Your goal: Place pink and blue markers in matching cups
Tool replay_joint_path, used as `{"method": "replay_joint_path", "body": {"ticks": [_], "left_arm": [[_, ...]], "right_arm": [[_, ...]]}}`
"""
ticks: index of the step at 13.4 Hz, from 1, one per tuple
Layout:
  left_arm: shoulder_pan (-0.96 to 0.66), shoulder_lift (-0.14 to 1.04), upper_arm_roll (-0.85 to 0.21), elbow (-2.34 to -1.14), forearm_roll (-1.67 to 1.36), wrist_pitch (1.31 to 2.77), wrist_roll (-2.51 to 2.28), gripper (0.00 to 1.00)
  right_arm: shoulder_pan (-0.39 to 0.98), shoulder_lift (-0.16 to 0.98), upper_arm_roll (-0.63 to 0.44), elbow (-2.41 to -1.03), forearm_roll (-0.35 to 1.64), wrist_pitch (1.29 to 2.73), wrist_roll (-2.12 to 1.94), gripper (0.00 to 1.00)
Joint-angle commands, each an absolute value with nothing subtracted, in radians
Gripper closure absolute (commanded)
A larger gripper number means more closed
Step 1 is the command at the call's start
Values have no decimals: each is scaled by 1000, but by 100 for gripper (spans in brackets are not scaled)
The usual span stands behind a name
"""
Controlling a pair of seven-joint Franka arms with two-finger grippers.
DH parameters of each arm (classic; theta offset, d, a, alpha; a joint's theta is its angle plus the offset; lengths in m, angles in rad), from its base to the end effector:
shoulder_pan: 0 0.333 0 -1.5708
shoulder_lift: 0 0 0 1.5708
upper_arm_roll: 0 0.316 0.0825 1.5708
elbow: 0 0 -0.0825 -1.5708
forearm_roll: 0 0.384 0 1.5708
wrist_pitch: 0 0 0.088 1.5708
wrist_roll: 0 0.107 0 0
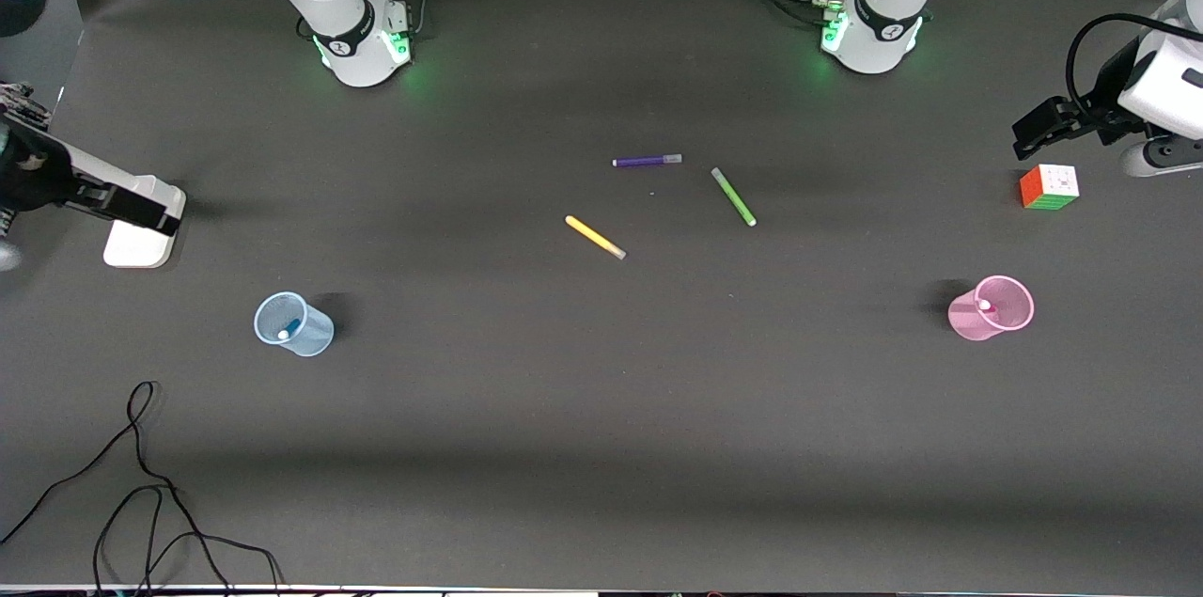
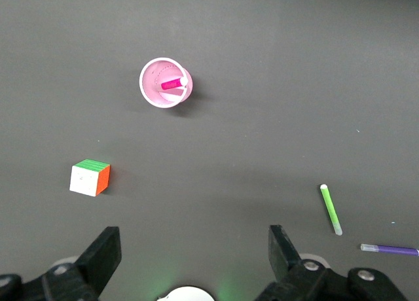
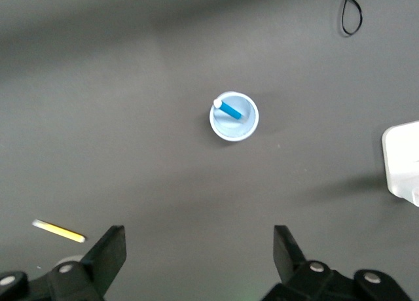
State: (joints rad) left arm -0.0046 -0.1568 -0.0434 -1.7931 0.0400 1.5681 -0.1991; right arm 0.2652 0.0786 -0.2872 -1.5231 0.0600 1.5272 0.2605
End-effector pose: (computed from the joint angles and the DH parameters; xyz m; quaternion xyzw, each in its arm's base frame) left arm 0.5008 -0.0213 0.6025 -0.9963 -0.0752 0.0310 0.0274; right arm 0.5725 0.0005 0.6007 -0.9893 0.1404 0.0376 0.0145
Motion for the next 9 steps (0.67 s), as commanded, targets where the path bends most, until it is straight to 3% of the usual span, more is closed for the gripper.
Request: {"method": "replay_joint_path", "body": {"ticks": [1, 3, 9], "left_arm": [[-25, -137, -32, -1756, 60, 1537, -190, 0], [-25, -132, -31, -1756, 61, 1536, -190, 0], [-23, -132, -31, -1758, 61, 1510, -190, 0]], "right_arm": [[247, 48, -236, -1584, 31, 1516, 222, 0], [166, -7, -168, -1635, 31, 1516, 201, 0], [152, -52, -172, -1640, 38, 1516, 181, 0]]}}
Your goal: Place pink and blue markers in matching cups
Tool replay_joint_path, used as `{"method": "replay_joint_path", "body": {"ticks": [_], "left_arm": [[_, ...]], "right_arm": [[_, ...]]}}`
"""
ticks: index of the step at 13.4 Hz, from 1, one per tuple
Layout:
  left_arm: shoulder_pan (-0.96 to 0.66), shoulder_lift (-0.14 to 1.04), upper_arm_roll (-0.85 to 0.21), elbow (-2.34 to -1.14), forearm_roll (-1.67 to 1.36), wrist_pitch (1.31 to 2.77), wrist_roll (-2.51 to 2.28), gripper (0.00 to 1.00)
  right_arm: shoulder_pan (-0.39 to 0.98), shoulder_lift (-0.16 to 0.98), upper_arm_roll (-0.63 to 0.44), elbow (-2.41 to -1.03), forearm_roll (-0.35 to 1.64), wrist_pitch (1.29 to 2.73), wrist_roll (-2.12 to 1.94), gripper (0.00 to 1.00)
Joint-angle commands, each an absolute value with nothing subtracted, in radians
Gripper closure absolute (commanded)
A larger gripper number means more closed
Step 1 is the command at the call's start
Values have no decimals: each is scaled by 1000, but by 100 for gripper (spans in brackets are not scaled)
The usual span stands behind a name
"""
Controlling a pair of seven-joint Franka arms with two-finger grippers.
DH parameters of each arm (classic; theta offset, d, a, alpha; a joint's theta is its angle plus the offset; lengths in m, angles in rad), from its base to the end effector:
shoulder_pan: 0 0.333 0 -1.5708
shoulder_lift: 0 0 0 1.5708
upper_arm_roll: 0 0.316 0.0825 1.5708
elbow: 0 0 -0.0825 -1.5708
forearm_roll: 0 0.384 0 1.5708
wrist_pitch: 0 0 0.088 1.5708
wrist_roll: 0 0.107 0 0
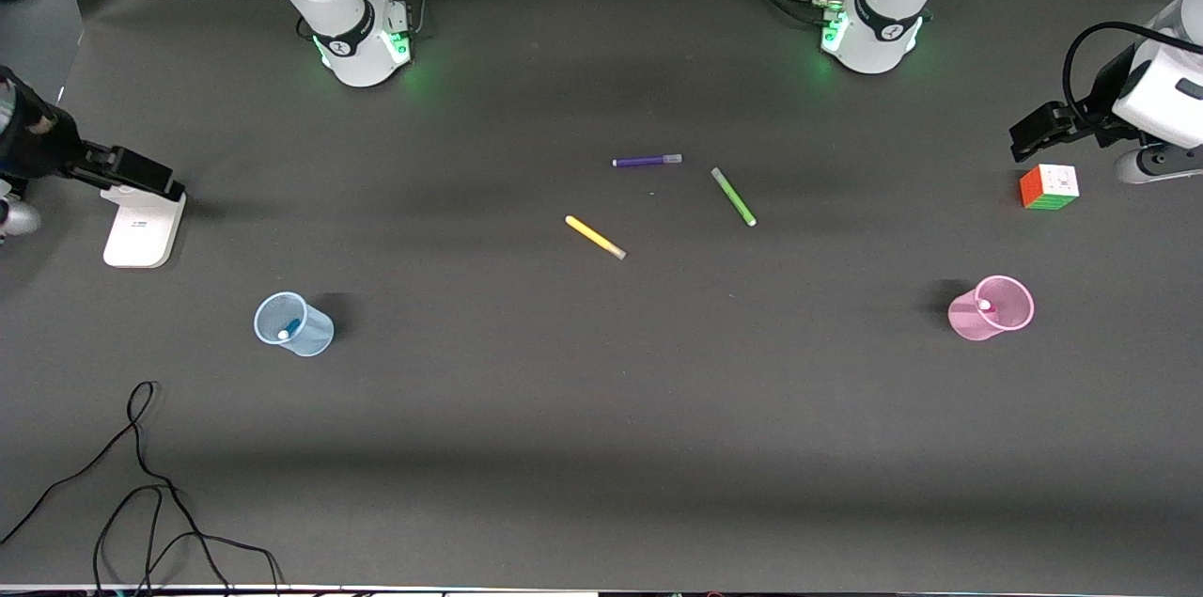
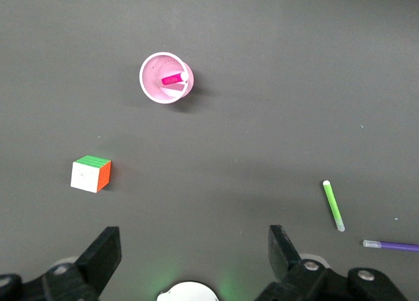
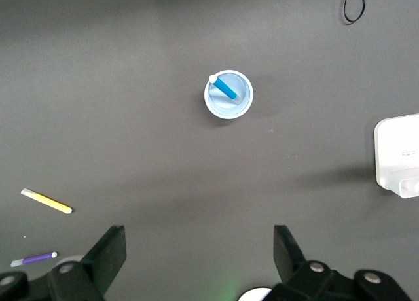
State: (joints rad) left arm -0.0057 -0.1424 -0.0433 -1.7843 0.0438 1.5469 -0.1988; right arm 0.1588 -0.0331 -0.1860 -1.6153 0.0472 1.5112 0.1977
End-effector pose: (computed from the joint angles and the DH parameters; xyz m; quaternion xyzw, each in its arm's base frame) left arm 0.5028 -0.0213 0.5977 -0.9958 -0.0746 0.0441 0.0306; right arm 0.5372 -0.0110 0.6165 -0.9928 0.1114 0.0379 0.0235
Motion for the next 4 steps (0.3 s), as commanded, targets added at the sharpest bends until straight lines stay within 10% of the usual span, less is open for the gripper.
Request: {"method": "replay_joint_path", "body": {"ticks": [1, 4], "left_arm": [[-23, -130, -31, -1758, 61, 1508, -190, 0], [-25, -129, -32, -1759, 60, 1506, -192, 0]], "right_arm": [[150, -54, -172, -1637, 40, 1516, 181, 0], [155, -49, -170, -1626, 46, 1516, 186, 0]]}}
